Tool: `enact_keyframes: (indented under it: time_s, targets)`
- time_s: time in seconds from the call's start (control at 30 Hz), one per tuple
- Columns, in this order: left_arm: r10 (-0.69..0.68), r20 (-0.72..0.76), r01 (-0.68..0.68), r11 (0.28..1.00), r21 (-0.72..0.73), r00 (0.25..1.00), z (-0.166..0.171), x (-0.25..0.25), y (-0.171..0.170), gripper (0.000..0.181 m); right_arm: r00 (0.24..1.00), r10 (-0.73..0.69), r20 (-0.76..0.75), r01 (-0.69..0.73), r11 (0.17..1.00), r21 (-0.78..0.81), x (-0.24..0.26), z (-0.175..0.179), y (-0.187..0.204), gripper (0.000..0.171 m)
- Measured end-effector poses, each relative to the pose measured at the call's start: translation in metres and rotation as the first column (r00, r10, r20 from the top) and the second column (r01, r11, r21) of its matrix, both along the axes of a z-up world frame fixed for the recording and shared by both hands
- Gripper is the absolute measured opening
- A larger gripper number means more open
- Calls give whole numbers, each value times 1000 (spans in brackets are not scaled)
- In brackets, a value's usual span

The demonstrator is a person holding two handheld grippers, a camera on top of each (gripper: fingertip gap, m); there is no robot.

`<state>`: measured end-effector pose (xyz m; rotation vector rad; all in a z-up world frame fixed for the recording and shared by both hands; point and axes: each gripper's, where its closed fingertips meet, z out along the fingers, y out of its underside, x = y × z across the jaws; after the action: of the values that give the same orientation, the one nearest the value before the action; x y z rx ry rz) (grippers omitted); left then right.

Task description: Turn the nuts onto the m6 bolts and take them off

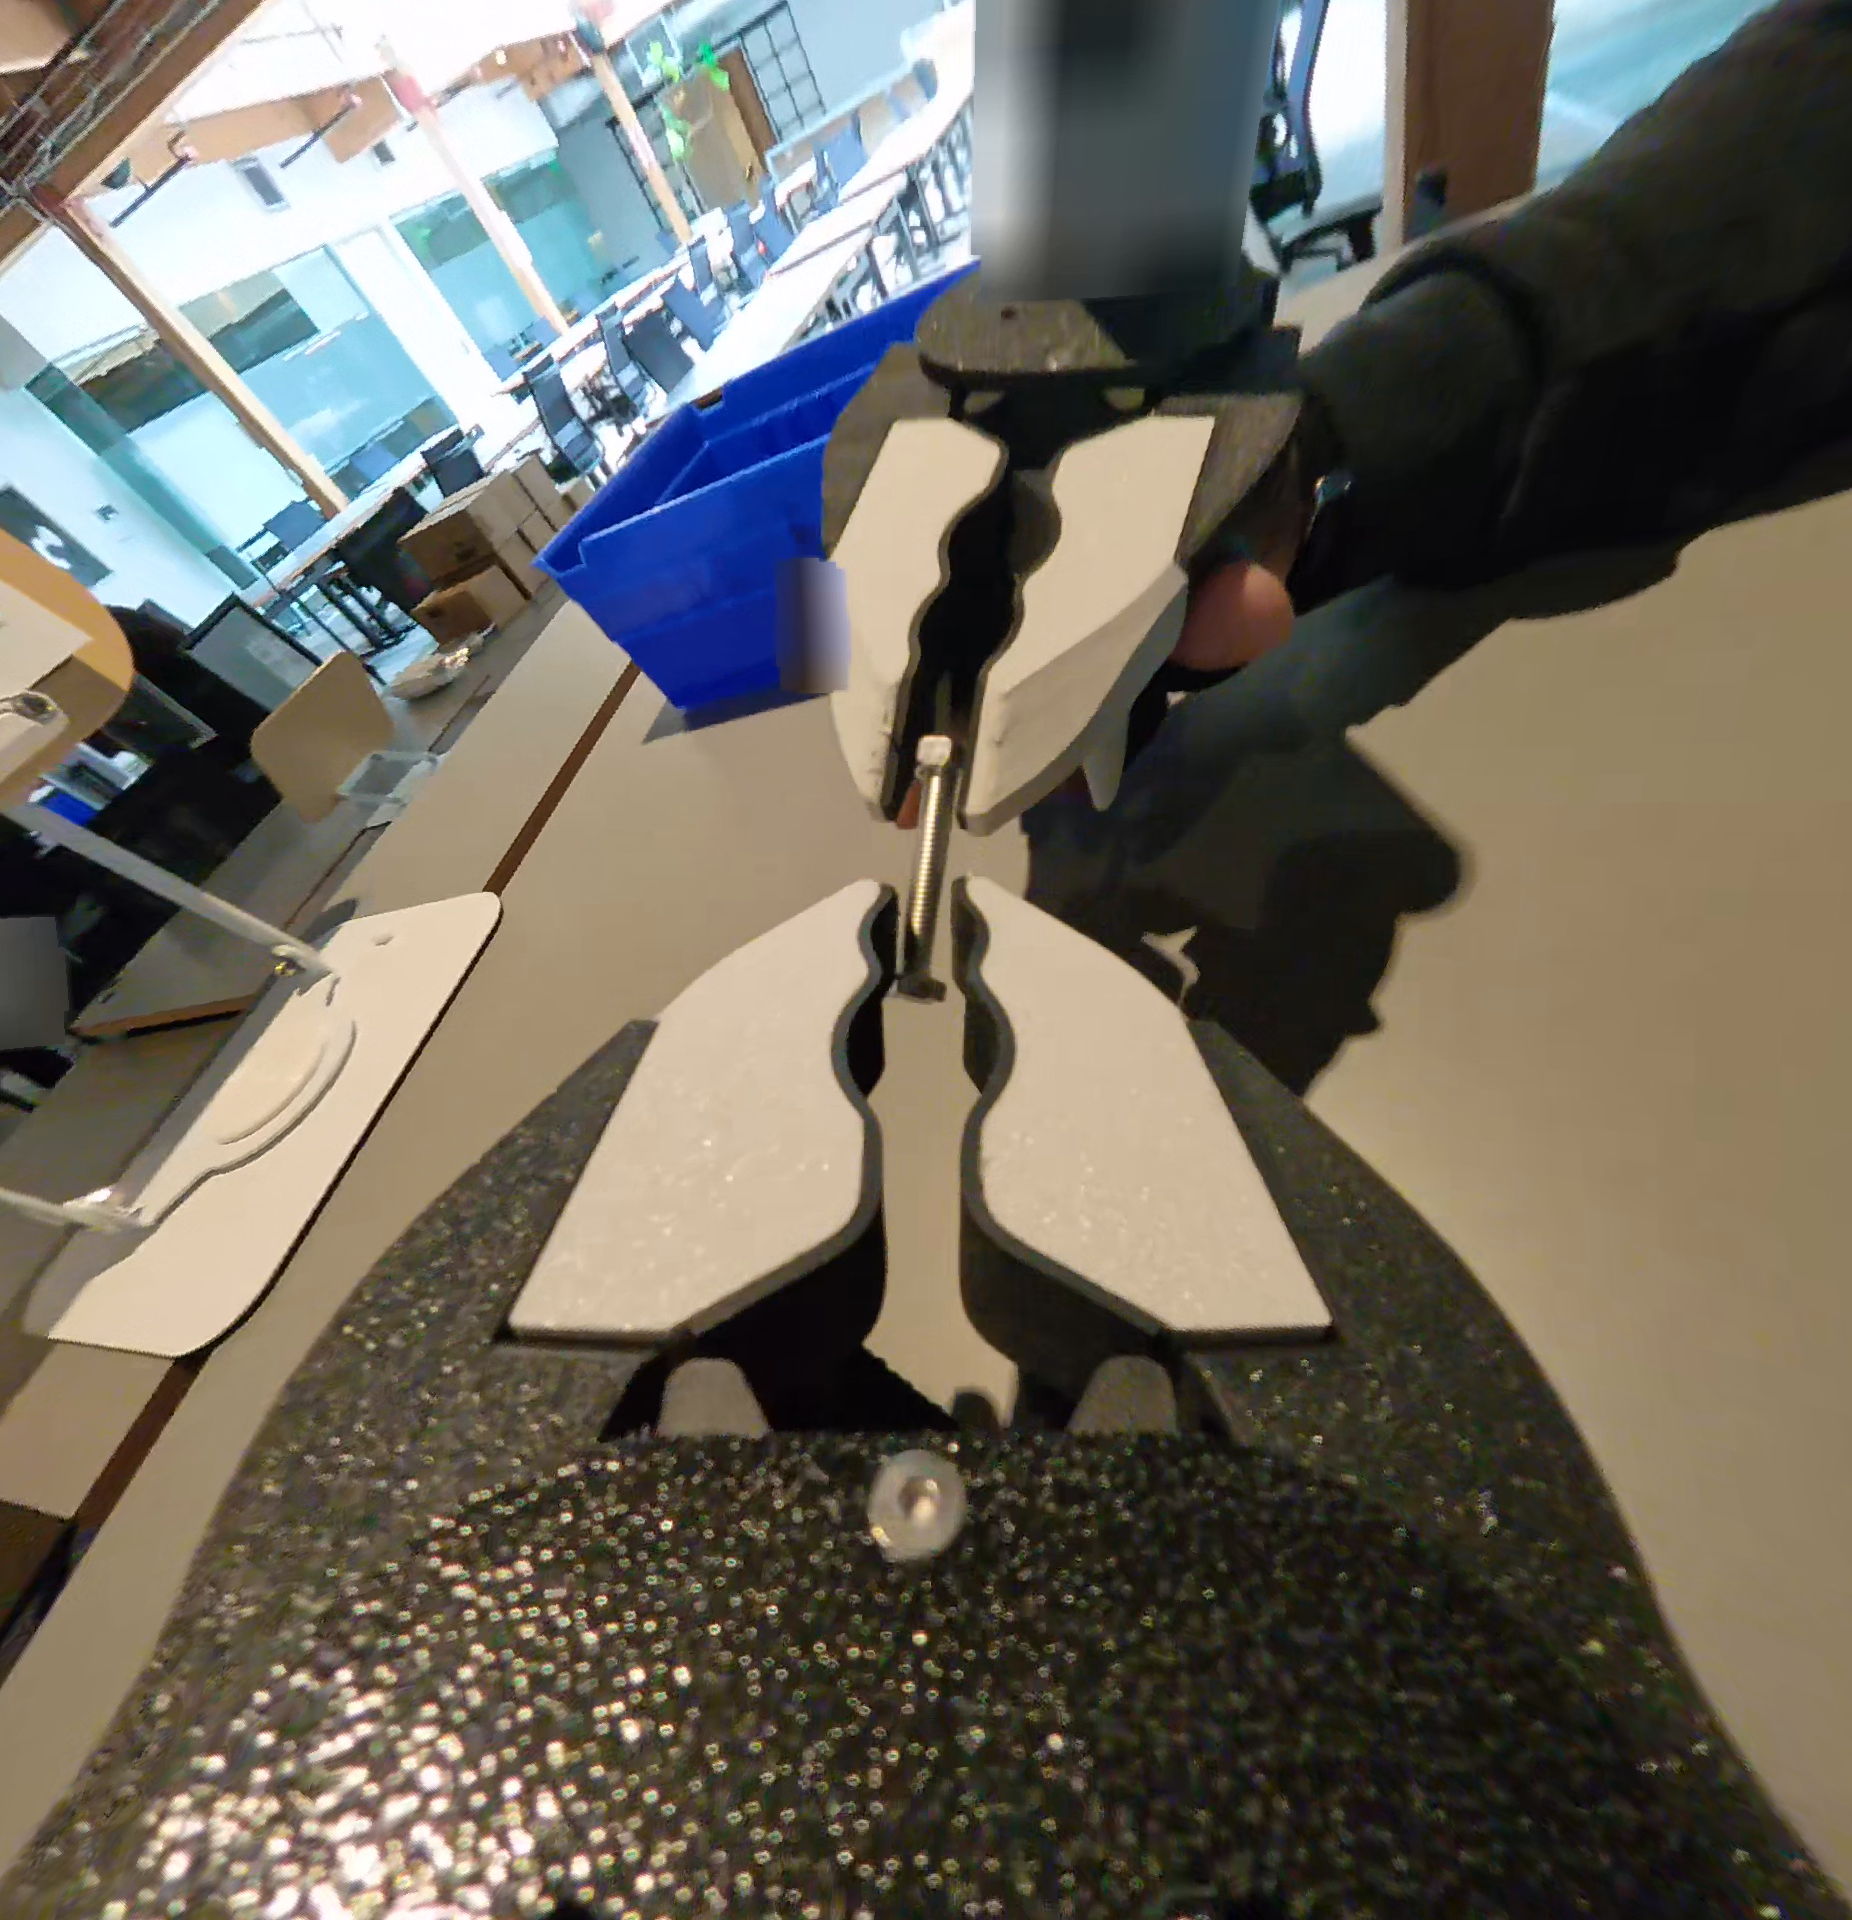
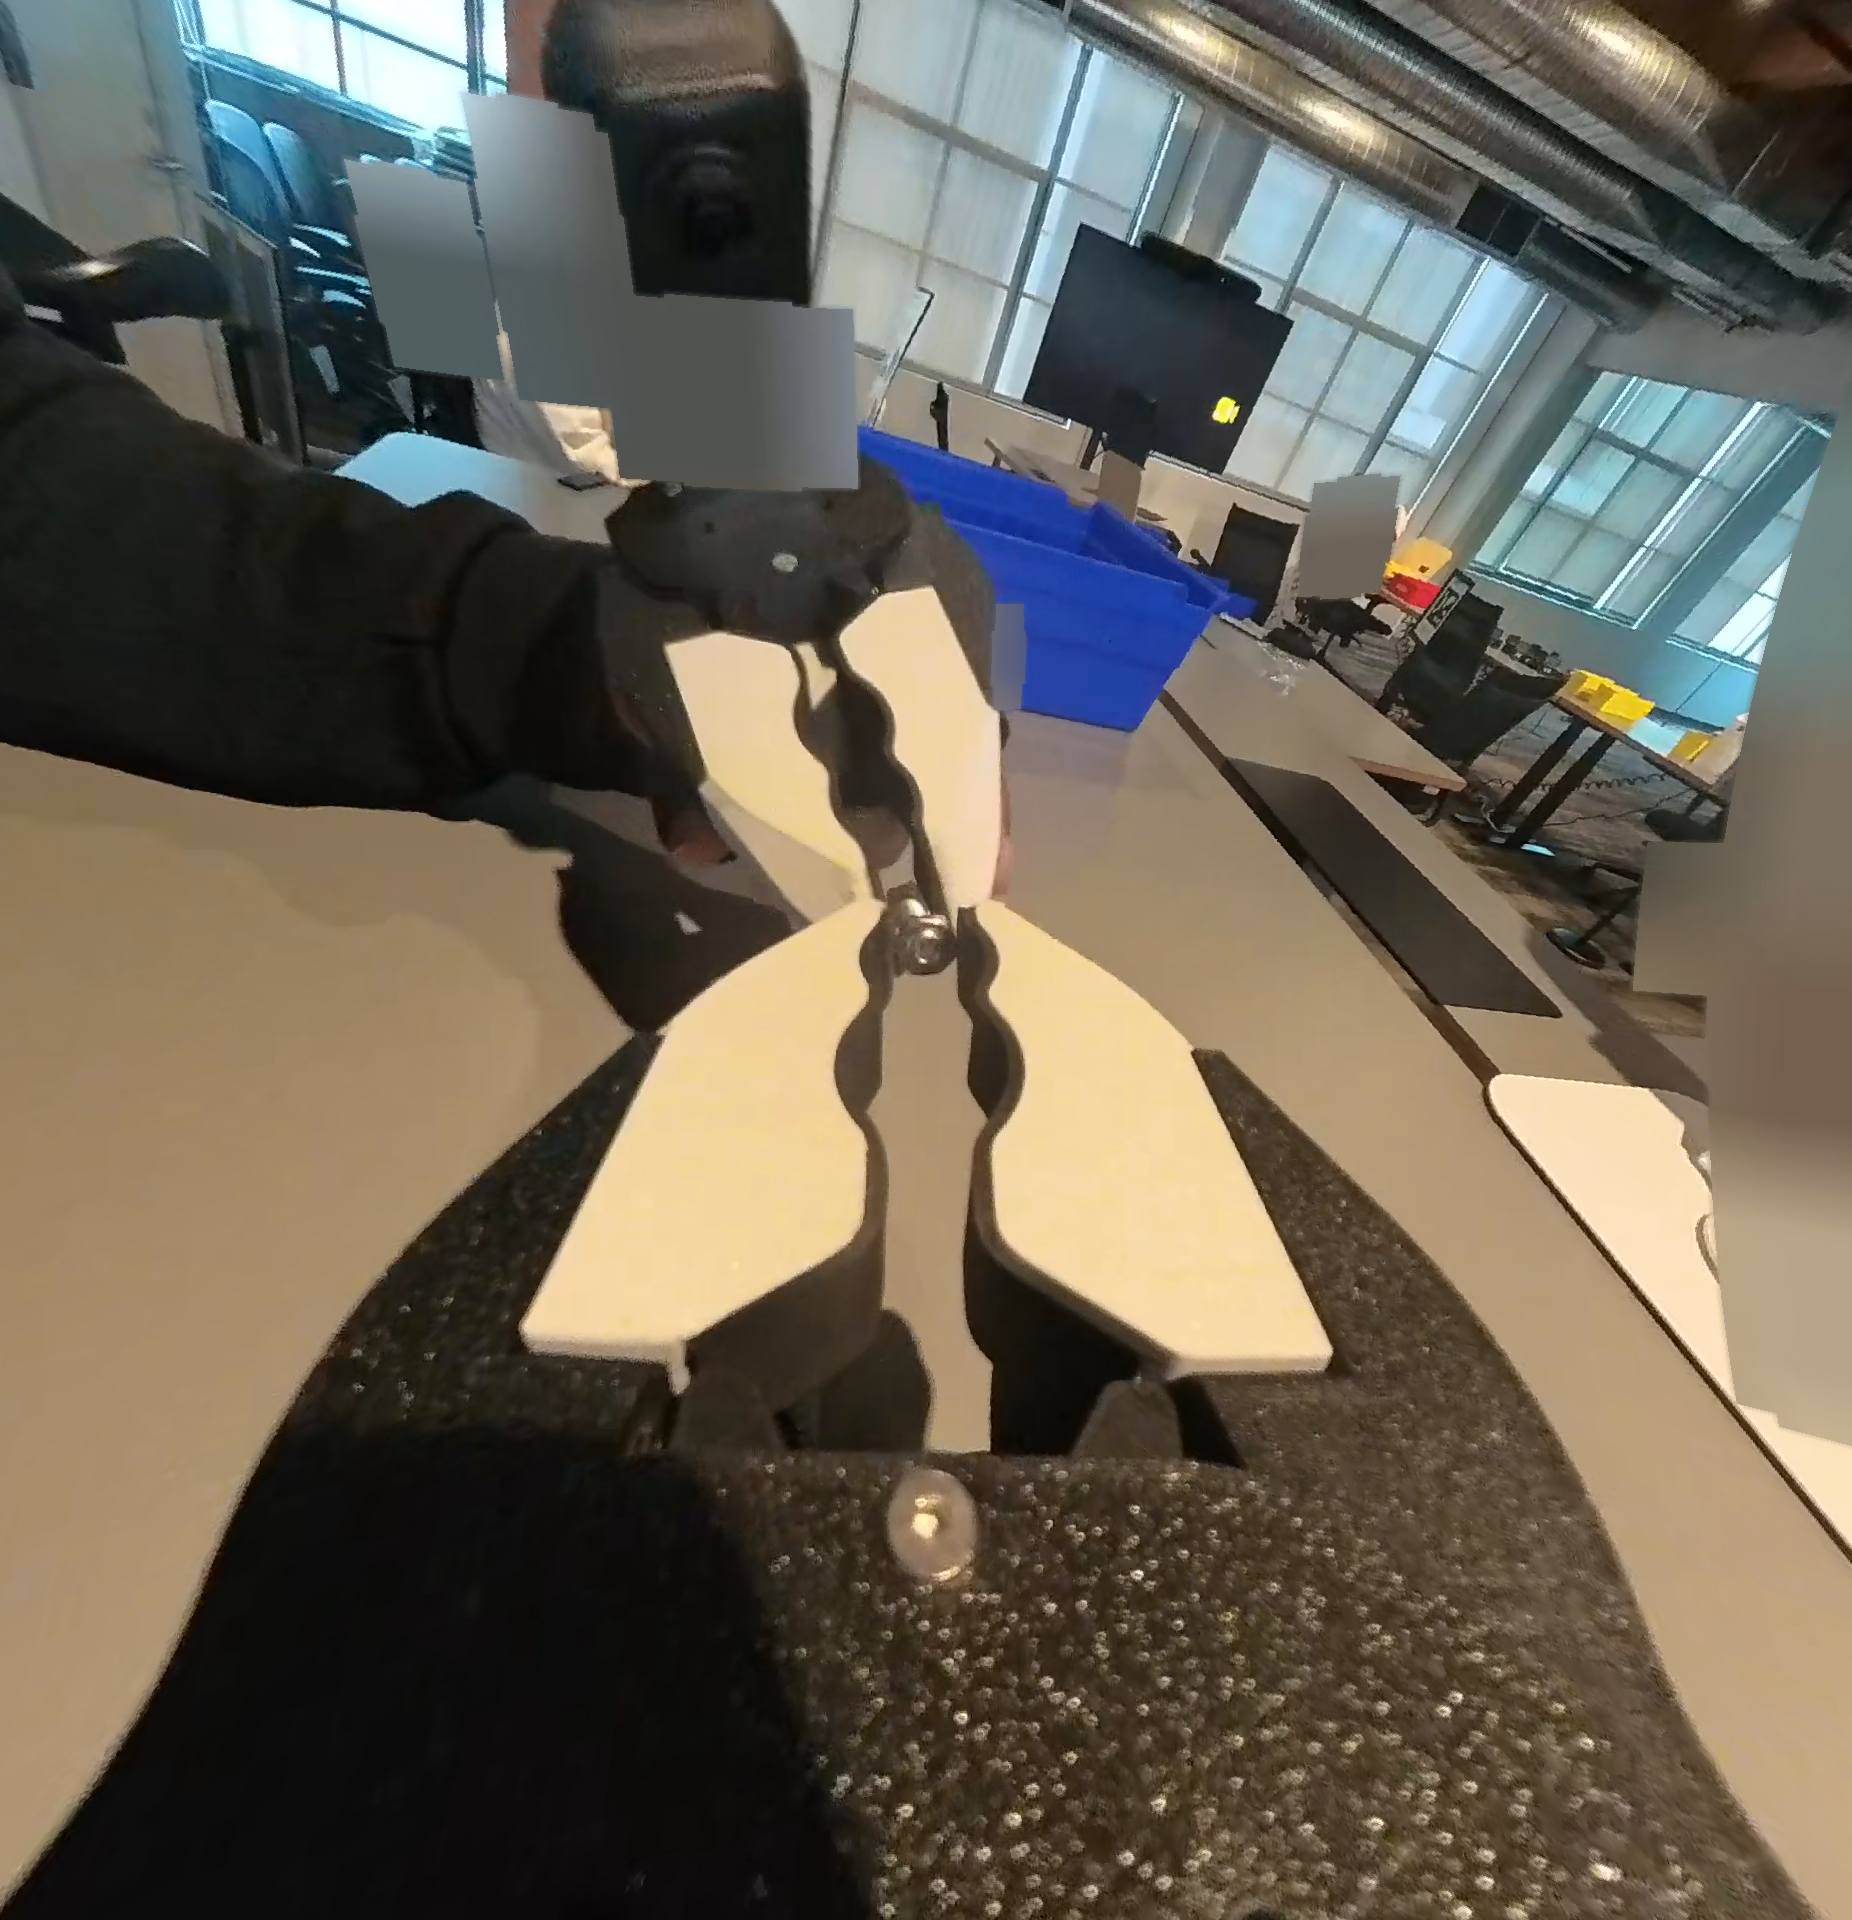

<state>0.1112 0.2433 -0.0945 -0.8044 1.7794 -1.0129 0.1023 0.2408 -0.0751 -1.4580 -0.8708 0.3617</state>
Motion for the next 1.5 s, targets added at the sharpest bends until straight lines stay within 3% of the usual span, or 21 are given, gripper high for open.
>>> enact_keyframes:
  time_s: [0.27,0.47,0.6,0.77,0.93,1.13,1.2,1.23,1.3,1.5]
  targets:
    - [39,-37,-37,998,42,999,-9,5,4,5,999,-27,20,27,999,-29,5,-7,4,12]
    - [-27,-97,17,994,-103,995,-15,7,-6,5,994,13,110,-18,999,43,9,-14,-3,12]
    - [0,-81,-11,991,-133,997,-11,9,-1,5,996,38,75,-37,999,-20,11,-18,-4,30]
    - [95,-68,-92,995,38,993,-13,8,13,5,999,0,-35,-7,978,-207,16,-23,5,45]
    - [155,-54,-136,956,260,986,-17,7,19,5,991,-17,-129,-30,937,-349,16,-28,8,42]
    - [164,-47,-132,906,403,985,-21,7,17,5,979,-20,-204,-73,897,-436,13,-29,7,30]
    - [160,-49,-126,901,415,986,-22,7,15,6,987,-16,-163,-58,895,-443,11,-35,6,24]
    - [159,-55,-121,899,421,986,-23,7,14,6,990,-7,-139,-53,904,-424,10,-35,5,13]
    - [146,-87,-102,916,388,985,-26,6,13,5,998,8,-62,-31,928,-372,9,-38,4,10]
    - [-45,-303,39,999,-27,952,-38,-6,-12,5,937,65,342,-81,996,33,2,-45,-10,10]
